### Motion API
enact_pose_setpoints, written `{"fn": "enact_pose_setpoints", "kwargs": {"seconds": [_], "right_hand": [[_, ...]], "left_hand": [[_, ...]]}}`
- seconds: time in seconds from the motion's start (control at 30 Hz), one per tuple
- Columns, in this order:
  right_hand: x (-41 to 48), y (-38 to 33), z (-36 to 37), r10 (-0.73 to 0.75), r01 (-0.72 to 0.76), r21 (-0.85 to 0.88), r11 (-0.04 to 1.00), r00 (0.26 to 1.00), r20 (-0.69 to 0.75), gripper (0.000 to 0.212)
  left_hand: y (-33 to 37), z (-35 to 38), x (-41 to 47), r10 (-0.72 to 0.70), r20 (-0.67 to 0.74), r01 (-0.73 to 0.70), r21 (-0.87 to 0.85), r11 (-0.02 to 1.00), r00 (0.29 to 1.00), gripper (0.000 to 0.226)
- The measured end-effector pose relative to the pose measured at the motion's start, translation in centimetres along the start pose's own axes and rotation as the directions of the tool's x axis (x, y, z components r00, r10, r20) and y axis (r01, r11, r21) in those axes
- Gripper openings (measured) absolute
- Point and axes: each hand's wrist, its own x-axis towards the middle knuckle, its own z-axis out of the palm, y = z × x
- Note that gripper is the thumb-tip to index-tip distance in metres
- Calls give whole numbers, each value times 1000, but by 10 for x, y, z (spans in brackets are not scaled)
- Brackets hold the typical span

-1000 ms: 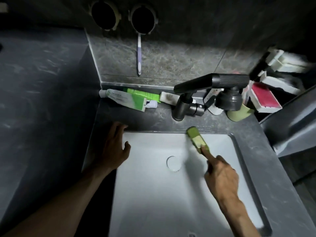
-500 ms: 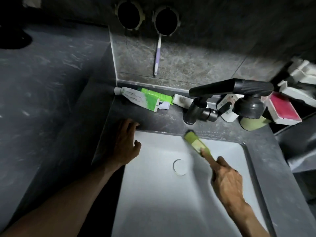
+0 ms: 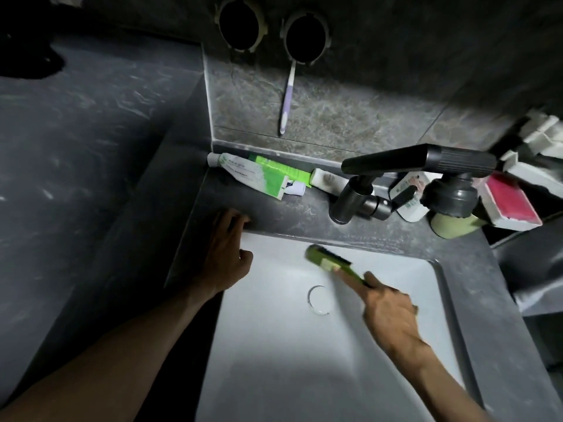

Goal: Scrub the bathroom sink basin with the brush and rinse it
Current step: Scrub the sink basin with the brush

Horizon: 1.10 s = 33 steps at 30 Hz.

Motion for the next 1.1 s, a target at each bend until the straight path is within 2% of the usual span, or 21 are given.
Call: {"fn": "enact_pose_setpoints", "kwargs": {"seconds": [0.07,0.1,0.17,0.27,0.3,0.37,0.43,0.47,0.6,0.73,0.87,1.0,1.1], "right_hand": [[23,-34,-3,-135,135,-19,991,990,-47,100],[30,-44,-4,-151,150,-20,988,984,-91,102],[27,-45,0,-127,126,-15,992,978,-168,104],[-6,-8,14,2,-4,-24,1000,995,-103,107],[-15,8,21,57,-60,-26,998,994,-91,98],[-28,36,29,150,-148,30,988,986,-67,61],[-35,54,27,221,-211,100,972,970,-100,23],[-35,60,24,241,-226,117,967,961,-133,15],[-26,76,16,304,-279,142,950,933,-194,17],[-4,64,17,244,-228,96,969,947,-209,16],[25,8,13,133,-115,111,987,976,-173,11],[54,-65,6,3,34,132,991,964,-268,24],[66,-100,2,-17,49,156,987,980,-198,23]], "left_hand": [[0,0,-1,-4,6,4,9,1000,1000,60],[-1,0,-2,-4,11,4,9,1000,1000,61],[-4,1,0,-7,11,7,-9,1000,1000,61],[-4,1,1,-10,14,10,-20,1000,1000,60],[-4,1,2,-15,10,15,-21,1000,1000,60],[-5,2,3,-17,10,18,-18,1000,1000,61],[-5,4,3,-27,23,27,-4,1000,999,64],[-5,4,3,-33,32,33,5,999,999,65],[1,2,5,-39,44,38,29,999,998,65],[2,0,6,-30,41,29,10,1000,999,62],[2,-3,6,-29,61,29,-2,1000,998,58],[6,-7,4,-91,11,92,-48,995,996,52],[10,-11,2,-153,3,153,-117,981,988,58]]}}
